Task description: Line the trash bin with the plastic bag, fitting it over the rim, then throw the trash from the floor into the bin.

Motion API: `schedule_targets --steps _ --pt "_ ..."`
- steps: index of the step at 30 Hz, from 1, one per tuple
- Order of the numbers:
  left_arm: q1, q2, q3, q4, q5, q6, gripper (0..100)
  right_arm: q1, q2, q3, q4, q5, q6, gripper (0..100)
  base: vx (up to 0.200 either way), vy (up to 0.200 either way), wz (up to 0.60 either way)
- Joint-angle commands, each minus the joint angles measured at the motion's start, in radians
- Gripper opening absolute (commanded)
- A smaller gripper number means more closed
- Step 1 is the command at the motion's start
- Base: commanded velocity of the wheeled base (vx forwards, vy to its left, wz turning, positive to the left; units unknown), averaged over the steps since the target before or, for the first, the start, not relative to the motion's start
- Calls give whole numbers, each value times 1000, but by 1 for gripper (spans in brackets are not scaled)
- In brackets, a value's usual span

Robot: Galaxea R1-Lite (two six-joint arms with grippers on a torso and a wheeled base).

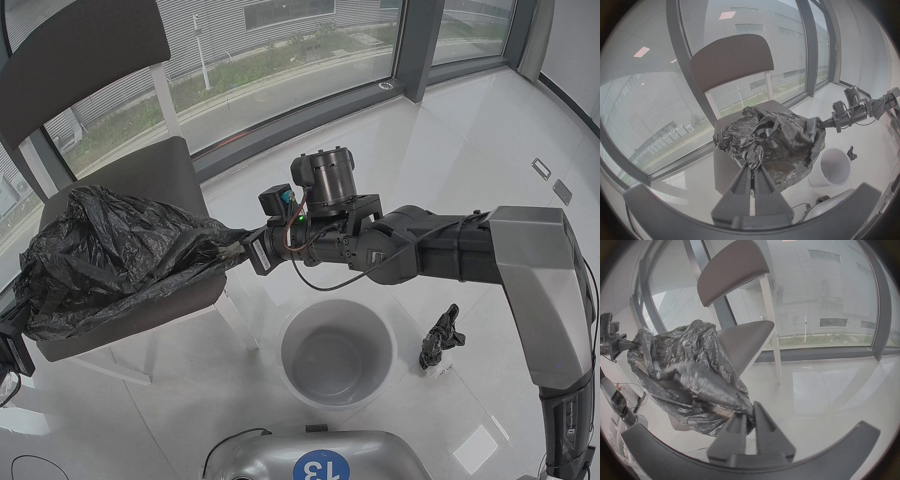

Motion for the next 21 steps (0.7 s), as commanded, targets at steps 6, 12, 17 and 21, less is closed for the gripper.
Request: schedule_targets --steps 6,12,17,21 --pt "-6 9 16 -8 -11 2 0 0 -96 113 -5 -14 2 0 0 0 0" --pt "-51 72 -27 -23 -28 6 0 -1 -228 299 -70 -19 0 0 0 0 0" --pt "-189 154 -111 -17 -26 0 0 -3 -366 475 -79 -20 -1 0 0 0 0" --pt "-336 271 -219 -15 -26 -14 0 -3 -521 664 -80 -32 -1 0 0 0 0"
